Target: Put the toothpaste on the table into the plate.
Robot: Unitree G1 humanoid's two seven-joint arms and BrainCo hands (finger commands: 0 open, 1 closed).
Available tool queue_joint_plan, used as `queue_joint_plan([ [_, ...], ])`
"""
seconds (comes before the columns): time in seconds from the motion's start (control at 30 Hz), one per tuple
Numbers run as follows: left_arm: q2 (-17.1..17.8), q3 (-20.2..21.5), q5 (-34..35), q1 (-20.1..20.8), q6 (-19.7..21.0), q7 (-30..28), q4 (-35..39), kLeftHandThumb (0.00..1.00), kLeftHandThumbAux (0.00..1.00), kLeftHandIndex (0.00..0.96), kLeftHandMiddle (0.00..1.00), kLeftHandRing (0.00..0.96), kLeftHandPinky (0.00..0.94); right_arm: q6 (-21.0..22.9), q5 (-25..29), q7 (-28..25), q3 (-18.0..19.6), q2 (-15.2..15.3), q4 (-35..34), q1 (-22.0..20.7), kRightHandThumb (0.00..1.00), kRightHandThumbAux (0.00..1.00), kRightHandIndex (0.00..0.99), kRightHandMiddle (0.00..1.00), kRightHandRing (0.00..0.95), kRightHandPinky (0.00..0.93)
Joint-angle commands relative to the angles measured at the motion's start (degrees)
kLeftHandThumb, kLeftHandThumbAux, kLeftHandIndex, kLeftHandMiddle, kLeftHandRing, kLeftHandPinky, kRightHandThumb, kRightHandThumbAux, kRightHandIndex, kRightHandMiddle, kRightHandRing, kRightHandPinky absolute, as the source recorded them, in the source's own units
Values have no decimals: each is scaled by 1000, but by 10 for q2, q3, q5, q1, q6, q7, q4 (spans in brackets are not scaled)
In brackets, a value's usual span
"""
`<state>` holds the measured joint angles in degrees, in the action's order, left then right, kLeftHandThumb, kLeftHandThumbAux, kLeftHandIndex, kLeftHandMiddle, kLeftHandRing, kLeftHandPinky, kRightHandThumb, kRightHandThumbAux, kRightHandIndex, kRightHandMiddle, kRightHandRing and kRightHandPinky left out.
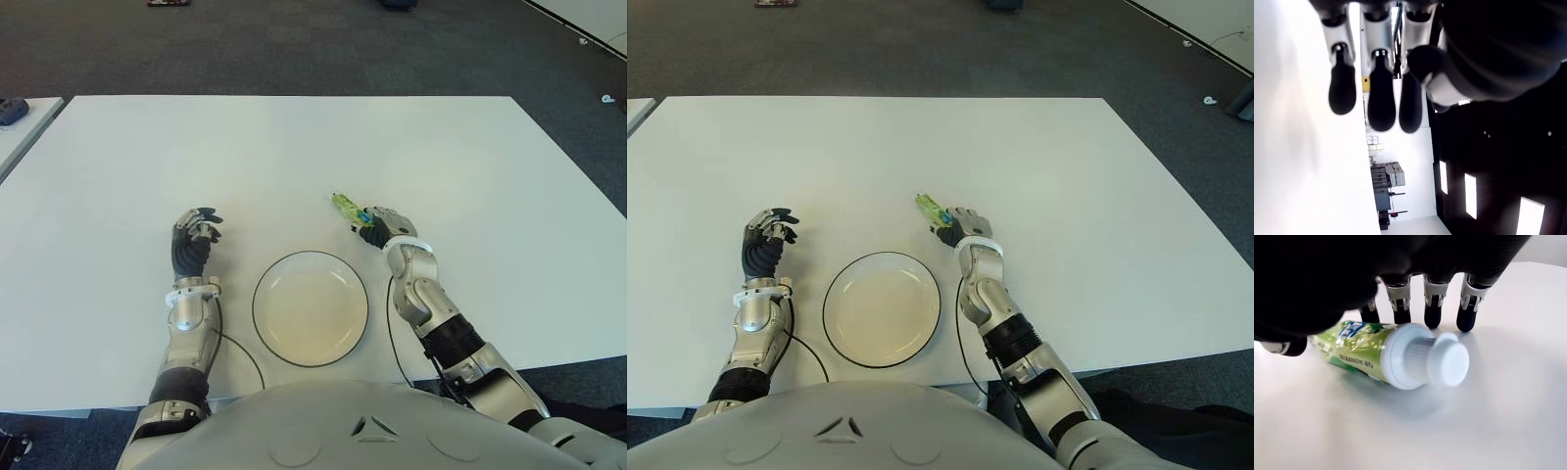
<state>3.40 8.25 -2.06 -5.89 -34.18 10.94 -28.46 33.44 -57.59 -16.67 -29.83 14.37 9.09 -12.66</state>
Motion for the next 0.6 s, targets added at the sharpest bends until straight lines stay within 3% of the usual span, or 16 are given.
queue_joint_plan([
  [0.03,-3,1,3,-16,12,-6,-9,834,681,399,499,634,611,0,13,17,-4,-12,70,-19,488,102,0,0,0,0],
  [0.6,-2,1,-18,-15,20,11,-6,835,679,408,493,627,611,-1,15,69,-30,-38,187,-59,506,117,0,0,0,0],
])
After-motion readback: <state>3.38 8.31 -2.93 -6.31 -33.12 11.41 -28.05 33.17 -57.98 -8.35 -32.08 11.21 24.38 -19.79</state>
